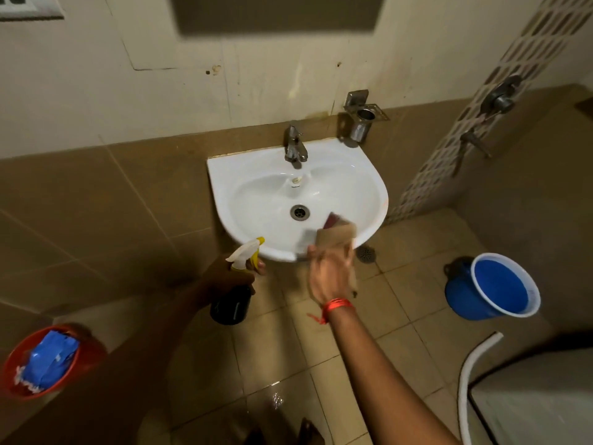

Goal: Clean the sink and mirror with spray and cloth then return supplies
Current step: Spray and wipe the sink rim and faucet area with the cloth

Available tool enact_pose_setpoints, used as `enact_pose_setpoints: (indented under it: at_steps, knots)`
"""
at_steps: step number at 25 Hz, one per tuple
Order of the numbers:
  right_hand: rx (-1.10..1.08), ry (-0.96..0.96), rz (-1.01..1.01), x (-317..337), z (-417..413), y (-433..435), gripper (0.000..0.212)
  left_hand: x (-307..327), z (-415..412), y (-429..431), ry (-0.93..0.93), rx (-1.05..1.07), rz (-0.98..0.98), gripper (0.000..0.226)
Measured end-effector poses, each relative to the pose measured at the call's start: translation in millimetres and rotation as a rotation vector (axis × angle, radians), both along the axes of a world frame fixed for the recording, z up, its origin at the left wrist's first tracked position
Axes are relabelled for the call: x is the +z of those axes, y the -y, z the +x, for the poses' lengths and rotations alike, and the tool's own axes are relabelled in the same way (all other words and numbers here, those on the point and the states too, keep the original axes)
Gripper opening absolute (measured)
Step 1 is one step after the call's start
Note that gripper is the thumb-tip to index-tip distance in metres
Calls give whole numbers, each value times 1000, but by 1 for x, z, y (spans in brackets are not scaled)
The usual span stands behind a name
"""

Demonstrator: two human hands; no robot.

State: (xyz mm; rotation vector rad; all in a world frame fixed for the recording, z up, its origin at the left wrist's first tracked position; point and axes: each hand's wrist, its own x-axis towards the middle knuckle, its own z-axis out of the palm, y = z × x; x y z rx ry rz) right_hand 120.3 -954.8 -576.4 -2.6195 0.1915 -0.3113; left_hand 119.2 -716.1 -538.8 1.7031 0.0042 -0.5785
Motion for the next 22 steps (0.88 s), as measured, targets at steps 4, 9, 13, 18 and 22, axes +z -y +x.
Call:
enact_pose_setpoints:
  at_steps: [4,9,13,18,22]
  knots:
    - [309,-129,-407,-26,14,-35,65,3,13,-22,-29,38,4,22]
    - [973,3,-621,-24,72,-5,61,4,23,-36,-3,130,6,22]
    - [613,6,-543,-29,71,-91,54,15,37,-42,4,119,54,16]
    - [243,-269,474,8,88,-166,55,45,56,-31,124,116,-13,30]
    - [387,-17,-238,-28,42,-91,41,63,57,12,213,-18,-74,47]
